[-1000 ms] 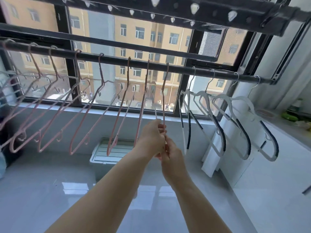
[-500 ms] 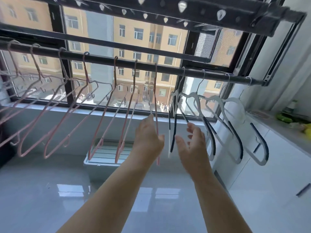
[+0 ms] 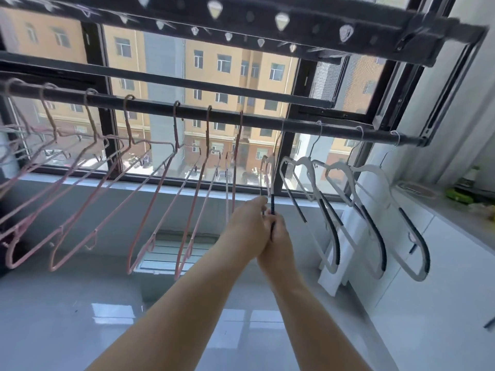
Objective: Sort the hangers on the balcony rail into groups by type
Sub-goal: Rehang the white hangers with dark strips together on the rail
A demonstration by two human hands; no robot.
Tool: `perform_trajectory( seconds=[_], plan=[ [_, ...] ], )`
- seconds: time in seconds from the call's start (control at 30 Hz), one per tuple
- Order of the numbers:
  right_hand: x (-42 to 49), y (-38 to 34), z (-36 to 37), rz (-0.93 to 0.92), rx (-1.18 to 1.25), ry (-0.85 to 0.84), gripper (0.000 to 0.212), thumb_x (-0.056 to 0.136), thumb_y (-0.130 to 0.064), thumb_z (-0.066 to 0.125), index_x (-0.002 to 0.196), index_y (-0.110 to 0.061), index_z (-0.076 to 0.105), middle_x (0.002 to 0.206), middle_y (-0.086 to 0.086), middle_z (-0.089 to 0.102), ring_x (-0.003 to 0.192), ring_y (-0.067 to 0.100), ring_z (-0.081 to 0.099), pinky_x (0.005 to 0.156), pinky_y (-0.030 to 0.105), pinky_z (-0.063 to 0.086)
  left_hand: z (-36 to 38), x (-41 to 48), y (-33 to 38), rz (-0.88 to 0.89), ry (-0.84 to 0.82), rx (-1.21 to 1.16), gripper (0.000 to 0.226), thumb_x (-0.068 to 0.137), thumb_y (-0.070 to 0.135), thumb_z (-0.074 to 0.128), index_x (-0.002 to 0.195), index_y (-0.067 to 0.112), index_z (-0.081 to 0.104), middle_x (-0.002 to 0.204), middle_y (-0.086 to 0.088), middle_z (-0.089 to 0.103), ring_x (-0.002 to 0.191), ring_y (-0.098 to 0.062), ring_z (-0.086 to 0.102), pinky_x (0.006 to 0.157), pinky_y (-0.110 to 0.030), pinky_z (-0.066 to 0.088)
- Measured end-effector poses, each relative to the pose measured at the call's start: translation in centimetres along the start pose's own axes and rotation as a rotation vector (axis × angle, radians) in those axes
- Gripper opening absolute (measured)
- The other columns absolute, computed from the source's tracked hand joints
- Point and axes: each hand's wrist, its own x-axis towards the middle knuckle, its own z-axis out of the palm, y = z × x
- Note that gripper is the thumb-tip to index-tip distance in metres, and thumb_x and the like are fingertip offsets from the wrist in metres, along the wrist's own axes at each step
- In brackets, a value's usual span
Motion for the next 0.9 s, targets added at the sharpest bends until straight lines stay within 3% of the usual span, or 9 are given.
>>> perform_trajectory(
  seconds=[0.1, 0.2, 0.37, 0.6, 0.67, 0.73, 0.77, 0.83, 0.9],
  plan=[
    [0.4, 0.3, 0.1, -0.028, 0.019, -0.041, 0.04, 0.099, -0.024, 0.026, 0.071, -0.02, 0.054, 0.049, -0.011, 0.059, 0.05, -0.002, 0.057, 0.062, 0.021, 0.038, 0.4, 0.4, -0.2, 0.003, 0.003, 0.013, 0.029, 0.089, 0.013, 0.047, 0.117, 0.013, 0.055, 0.118, -0.006, 0.063, 0.107, -0.025, 0.058, 0.097, -0.039, 0.044],
    [0.9, 0.8, 0.5, -0.001, 0.113, -0.042, 0.03, 0.099, -0.023, 0.031, 0.078, -0.027, 0.053, 0.057, -0.014, 0.059, 0.058, -0.007, 0.057, 0.061, 0.014, 0.041, 0.5, 0.6, -0.5, 0.008, 0.021, 0.011, 0.031, 0.089, 0.014, 0.048, 0.119, 0.013, 0.055, 0.119, -0.005, 0.063, 0.109, -0.024, 0.058, 0.099, -0.039, 0.043],
    [1.1, 1.2, 0.6, -0.005, 0.125, 0.028, 0.042, 0.099, -0.025, 0.024, 0.074, -0.016, 0.057, 0.05, -0.01, 0.062, 0.055, 0.0, 0.06, 0.055, 0.014, 0.045, 0.9, 0.7, -0.6, 0.013, 0.034, -0.003, 0.039, 0.089, 0.015, 0.05, 0.128, 0.013, 0.049, 0.124, -0.007, 0.06, 0.115, -0.024, 0.055, 0.103, -0.038, 0.04],
    [1.1, 0.7, -0.6, 0.083, 0.363, 0.005, 0.043, 0.1, -0.027, 0.023, 0.076, -0.02, 0.058, 0.053, -0.012, 0.065, 0.058, -0.001, 0.062, 0.053, 0.012, 0.045, 1.9, 1.0, -0.1, 0.026, 0.037, -0.084, 0.037, 0.088, 0.015, 0.052, 0.125, 0.015, 0.051, 0.122, -0.005, 0.061, 0.112, -0.02, 0.057, 0.103, -0.036, 0.041],
    [0.7, 0.3, -1.1, 0.114, 0.336, 0.024, 0.038, 0.1, -0.027, 0.027, 0.084, -0.017, 0.06, 0.064, -0.01, 0.068, 0.069, 0.004, 0.064, 0.061, 0.016, 0.047, 2.2, 1.0, 0.0, 0.025, 0.032, -0.104, 0.038, 0.088, 0.013, 0.052, 0.126, 0.014, 0.05, 0.124, -0.005, 0.06, 0.112, -0.02, 0.057, 0.103, -0.037, 0.04],
    [0.0, -0.1, -2.0, 0.077, 0.082, -0.004, 0.029, 0.095, -0.029, 0.035, 0.106, -0.012, 0.056, 0.094, -0.001, 0.065, 0.093, 0.018, 0.06, 0.077, 0.028, 0.046, 2.5, 1.0, 0.0, 0.029, 0.017, -0.121, 0.039, 0.088, 0.011, 0.052, 0.127, 0.013, 0.049, 0.126, -0.006, 0.058, 0.114, -0.021, 0.055, 0.103, -0.038, 0.041],
    [-0.4, 0.0, -2.7, 0.044, -0.098, -0.028, 0.034, 0.092, -0.03, 0.037, 0.117, -0.01, 0.049, 0.109, 0.005, 0.058, 0.104, 0.023, 0.055, 0.085, 0.033, 0.044, 2.7, 0.9, 0.1, 0.036, 0.018, -0.12, 0.04, 0.088, 0.01, 0.052, 0.127, 0.013, 0.048, 0.128, -0.006, 0.056, 0.116, -0.021, 0.054, 0.104, -0.039, 0.04],
    [-1.3, -0.2, -4.6, -0.001, -0.29, -0.024, 0.041, 0.092, -0.023, 0.043, 0.132, -0.011, 0.039, 0.128, 0.006, 0.043, 0.122, 0.02, 0.044, 0.097, 0.031, 0.037, 3.0, 0.4, 0.5, 0.082, 0.074, -0.114, 0.044, 0.087, 0.011, 0.054, 0.13, 0.017, 0.045, 0.131, -0.004, 0.054, 0.121, -0.019, 0.05, 0.106, -0.036, 0.038],
    [-2.2, -0.9, -7.1, -0.166, -0.266, 0.145, 0.044, 0.09, -0.013, 0.049, 0.133, -0.012, 0.041, 0.129, 0.002, 0.041, 0.125, 0.014, 0.041, 0.105, 0.025, 0.033, 3.2, 0.0, 1.3, 0.195, 0.152, -0.164, 0.043, 0.088, 0.009, 0.054, 0.129, 0.018, 0.047, 0.129, 0.0, 0.055, 0.12, -0.015, 0.052, 0.104, -0.029, 0.039]
  ],
)
